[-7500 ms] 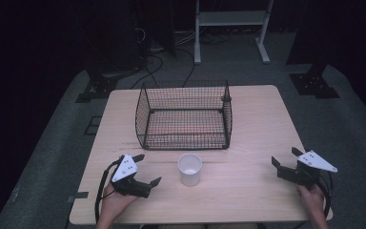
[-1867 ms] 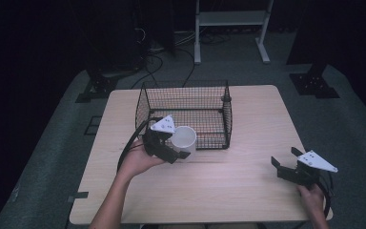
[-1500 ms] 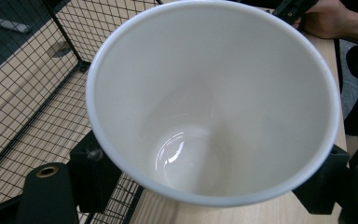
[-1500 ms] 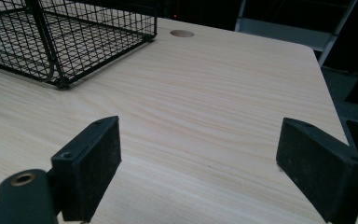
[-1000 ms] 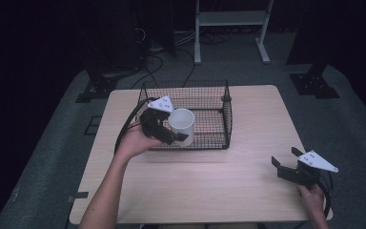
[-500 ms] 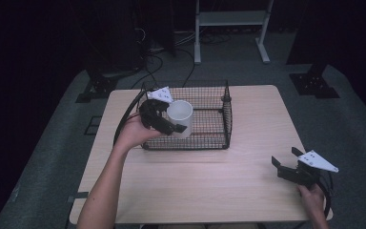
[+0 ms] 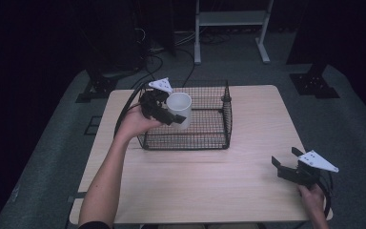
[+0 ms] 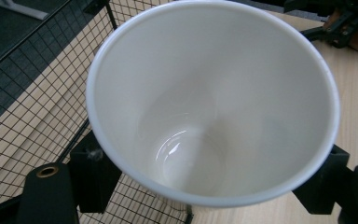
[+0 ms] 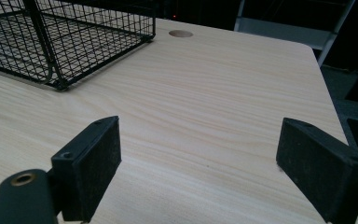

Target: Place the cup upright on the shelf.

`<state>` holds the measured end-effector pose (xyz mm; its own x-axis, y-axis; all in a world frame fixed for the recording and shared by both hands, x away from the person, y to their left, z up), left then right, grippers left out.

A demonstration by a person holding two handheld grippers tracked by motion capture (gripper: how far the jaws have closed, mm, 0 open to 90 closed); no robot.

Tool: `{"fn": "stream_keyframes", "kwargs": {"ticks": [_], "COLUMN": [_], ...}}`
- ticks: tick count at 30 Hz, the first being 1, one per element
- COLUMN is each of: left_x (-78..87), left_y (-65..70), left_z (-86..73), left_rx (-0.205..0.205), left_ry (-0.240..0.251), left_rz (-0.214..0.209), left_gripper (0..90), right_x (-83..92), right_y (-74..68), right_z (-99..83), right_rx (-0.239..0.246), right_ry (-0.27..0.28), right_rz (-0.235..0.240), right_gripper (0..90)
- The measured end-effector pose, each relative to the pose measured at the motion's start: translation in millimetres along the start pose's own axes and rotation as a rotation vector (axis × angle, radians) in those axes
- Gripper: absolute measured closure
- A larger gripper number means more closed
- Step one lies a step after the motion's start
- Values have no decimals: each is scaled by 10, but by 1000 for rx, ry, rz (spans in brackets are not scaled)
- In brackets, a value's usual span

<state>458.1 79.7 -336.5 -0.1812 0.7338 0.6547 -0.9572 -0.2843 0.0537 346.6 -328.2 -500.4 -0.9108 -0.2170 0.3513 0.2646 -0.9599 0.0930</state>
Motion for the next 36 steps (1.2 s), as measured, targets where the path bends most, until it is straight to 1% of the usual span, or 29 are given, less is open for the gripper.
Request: {"fn": "stream_keyframes", "kwargs": {"ticks": [2,5,7,10,11,13,15,17,19,21,22,24,25,31,34,36], "left_x": [-14,-32,-54,-80,-88,-106,-137,-172,-211,-244,-263,-297,-324,-403,-437,-462], "left_y": [-29,-79,-106,-155,-171,-199,-229,-261,-289,-321,-335,-368,-390,-454,-483,-495], "left_z": [15,30,39,37,36,40,37,27,21,19,19,16,14,3,-22,-34], "left_rx": [0,-5,2,12,9,13,17,12,20,19,26,25,33,42,35,38], "left_ry": [3,-10,-6,-18,-24,-23,-27,-36,-38,-40,-40,-44,-46,-44,-56,-61], "left_rz": [1,4,6,5,5,9,13,21,18,21,16,18,16,11,24,22], "left_gripper": [219,219,219,219,219,219,219,219,219,219,219,219,219,219,219,219], "right_x": [0,-1,-2,-1,-1,-1,1,1,1,2,1,1,1,2,2,2], "right_y": [1,3,4,2,3,3,1,1,0,0,1,1,2,1,0,0], "right_z": [0,0,1,0,0,0,-1,0,-1,-1,0,0,0,0,0,0], "right_rx": [0,0,2,-3,-2,0,-2,-2,-1,-2,-2,-2,-2,-2,-2,-2], "right_ry": [0,0,1,0,0,1,0,0,0,0,1,0,0,1,1,1], "right_rz": [0,0,-1,0,-1,-1,0,0,1,1,1,1,1,1,1,1], "right_gripper": [131,130,131,131,130,131,131,130,130,131,130,130,130,131,131,131]}}
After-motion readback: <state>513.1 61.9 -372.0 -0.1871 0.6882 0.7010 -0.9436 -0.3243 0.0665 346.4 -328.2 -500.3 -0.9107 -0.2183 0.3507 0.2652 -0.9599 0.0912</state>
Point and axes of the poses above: each handheld gripper's, and its own axes: x roughly backward along the jaws, z roughly out of its top, y roughly to its right, the point moved 6 cm from there along -x, roughly forward along the jaws, and after that the axes turned 6 degrees about -z, right-handed, at the moved point
